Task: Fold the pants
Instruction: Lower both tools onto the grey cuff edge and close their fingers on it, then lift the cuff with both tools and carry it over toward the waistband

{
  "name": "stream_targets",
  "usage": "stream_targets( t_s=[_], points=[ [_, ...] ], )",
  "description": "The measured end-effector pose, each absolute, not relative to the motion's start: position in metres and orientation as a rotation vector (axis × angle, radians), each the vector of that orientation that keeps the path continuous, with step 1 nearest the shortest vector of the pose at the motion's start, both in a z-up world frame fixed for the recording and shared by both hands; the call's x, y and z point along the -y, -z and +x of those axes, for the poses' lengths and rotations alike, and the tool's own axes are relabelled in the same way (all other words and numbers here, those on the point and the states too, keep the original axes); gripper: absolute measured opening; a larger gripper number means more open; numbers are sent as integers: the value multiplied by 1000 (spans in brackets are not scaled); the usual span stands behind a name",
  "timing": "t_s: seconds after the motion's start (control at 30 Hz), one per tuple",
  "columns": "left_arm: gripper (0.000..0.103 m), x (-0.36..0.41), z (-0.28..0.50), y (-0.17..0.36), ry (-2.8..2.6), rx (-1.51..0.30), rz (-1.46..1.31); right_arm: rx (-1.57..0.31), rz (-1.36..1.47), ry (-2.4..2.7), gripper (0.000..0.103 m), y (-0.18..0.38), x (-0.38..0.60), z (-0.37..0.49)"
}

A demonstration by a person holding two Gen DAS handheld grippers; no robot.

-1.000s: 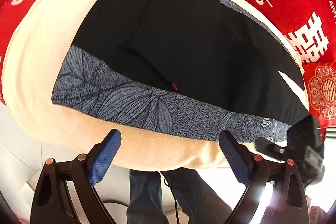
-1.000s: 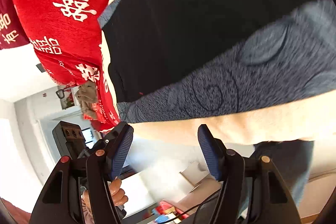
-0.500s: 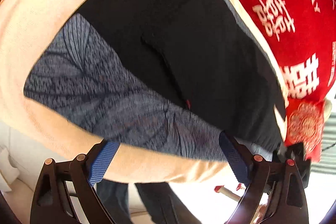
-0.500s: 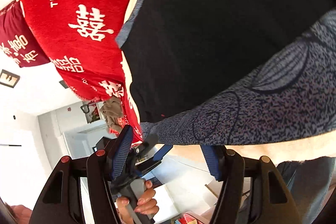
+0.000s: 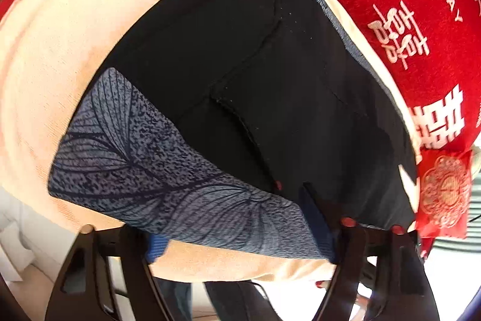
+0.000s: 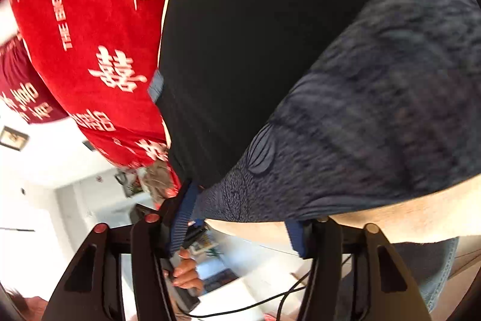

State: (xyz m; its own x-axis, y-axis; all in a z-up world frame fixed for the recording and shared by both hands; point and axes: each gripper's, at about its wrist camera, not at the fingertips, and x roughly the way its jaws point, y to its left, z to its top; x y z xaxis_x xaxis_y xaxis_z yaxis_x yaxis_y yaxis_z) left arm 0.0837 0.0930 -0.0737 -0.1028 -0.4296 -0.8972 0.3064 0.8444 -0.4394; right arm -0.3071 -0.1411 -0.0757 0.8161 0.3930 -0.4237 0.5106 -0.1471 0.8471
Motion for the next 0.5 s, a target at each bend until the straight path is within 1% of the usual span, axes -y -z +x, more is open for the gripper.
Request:
stream_targets(
  t_s=[0.03, 0.07, 0.1, 0.13, 0.23, 0.33, 0.5],
  points=[
    [62, -92, 84, 73, 621, -1553, -80, -701, 1777, 132, 28, 79, 141, -311],
    [54, -94, 84, 72, 620, -1545, -59, -710, 1780, 151, 10, 80, 141, -314],
    [36, -97, 85, 72, 630, -1544, -55, -723, 1772, 168, 9, 78, 138, -314],
    [29, -100, 86, 72, 643, -1551, -64, -730, 1756, 176, 8, 75, 137, -314],
    [29, -105, 90, 68, 660, -1557, -77, -748, 1690, 195, 8, 60, 135, -313],
    [29, -99, 88, 52, 685, -1520, -30, -757, 1643, 213, 8, 43, 139, -310],
    [29, -96, 95, 24, 710, -1491, -57, -763, 1558, 218, 8, 3, 149, -294]
  ],
)
